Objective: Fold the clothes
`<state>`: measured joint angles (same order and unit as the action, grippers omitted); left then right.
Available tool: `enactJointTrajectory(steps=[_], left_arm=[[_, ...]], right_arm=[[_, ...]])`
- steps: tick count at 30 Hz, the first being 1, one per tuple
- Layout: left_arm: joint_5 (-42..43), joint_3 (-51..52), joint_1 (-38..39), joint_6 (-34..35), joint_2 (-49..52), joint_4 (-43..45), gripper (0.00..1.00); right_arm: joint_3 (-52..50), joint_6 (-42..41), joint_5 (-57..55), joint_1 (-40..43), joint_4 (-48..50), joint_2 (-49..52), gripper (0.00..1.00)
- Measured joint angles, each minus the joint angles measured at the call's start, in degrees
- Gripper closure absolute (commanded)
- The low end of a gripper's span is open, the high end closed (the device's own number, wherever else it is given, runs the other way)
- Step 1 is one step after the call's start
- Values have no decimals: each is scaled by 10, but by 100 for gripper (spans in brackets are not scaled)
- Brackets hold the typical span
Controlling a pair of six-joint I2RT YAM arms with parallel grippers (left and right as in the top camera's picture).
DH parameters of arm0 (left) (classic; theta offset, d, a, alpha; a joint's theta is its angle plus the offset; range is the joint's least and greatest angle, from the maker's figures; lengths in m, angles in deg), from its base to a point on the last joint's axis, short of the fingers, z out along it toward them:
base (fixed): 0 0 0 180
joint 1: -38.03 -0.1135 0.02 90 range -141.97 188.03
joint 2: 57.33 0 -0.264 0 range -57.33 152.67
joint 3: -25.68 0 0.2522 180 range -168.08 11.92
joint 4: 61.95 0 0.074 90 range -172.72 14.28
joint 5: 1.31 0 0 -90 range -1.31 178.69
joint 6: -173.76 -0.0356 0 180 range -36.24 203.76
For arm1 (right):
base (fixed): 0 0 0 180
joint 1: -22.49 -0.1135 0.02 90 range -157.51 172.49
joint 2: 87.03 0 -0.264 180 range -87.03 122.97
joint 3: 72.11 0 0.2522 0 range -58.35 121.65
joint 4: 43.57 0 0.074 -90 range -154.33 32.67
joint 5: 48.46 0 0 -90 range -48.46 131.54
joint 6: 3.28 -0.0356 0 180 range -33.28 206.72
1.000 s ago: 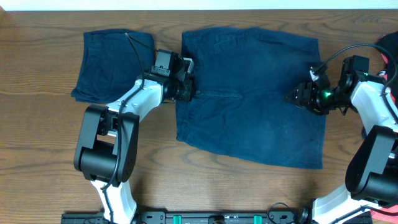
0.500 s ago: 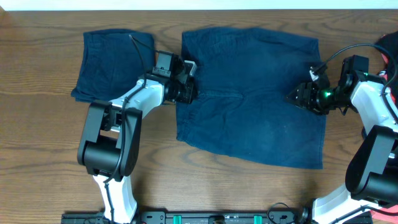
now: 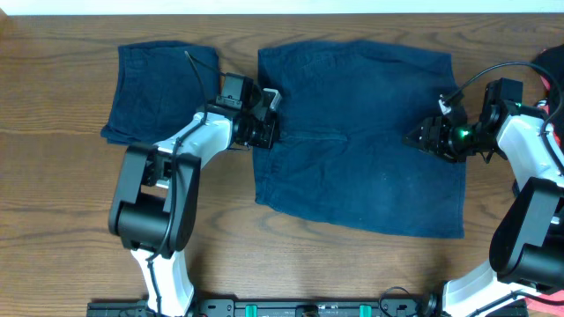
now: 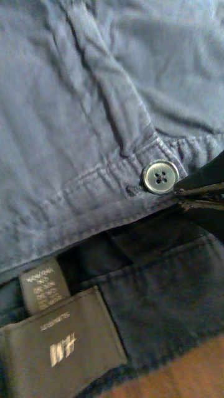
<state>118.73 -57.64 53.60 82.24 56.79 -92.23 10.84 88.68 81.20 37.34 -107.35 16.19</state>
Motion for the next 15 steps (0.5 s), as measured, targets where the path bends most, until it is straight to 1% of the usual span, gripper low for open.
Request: enactJointTrajectory(steps=[4, 8, 13, 15], left_arm=[[-12, 0, -4, 0, -56, -42, 94], [-59, 0, -7, 0, -114, -82, 94], [-135, 0, -8, 0, -118, -107, 94], [-151, 0, -8, 0, -113, -107, 94]], right_arm=[[0, 0, 0, 0, 5, 0, 41], [0, 0, -8, -1, 6, 0, 41], [0, -5, -32, -1, 6, 0, 39], [0, -23, -61, -1, 6, 0, 34]])
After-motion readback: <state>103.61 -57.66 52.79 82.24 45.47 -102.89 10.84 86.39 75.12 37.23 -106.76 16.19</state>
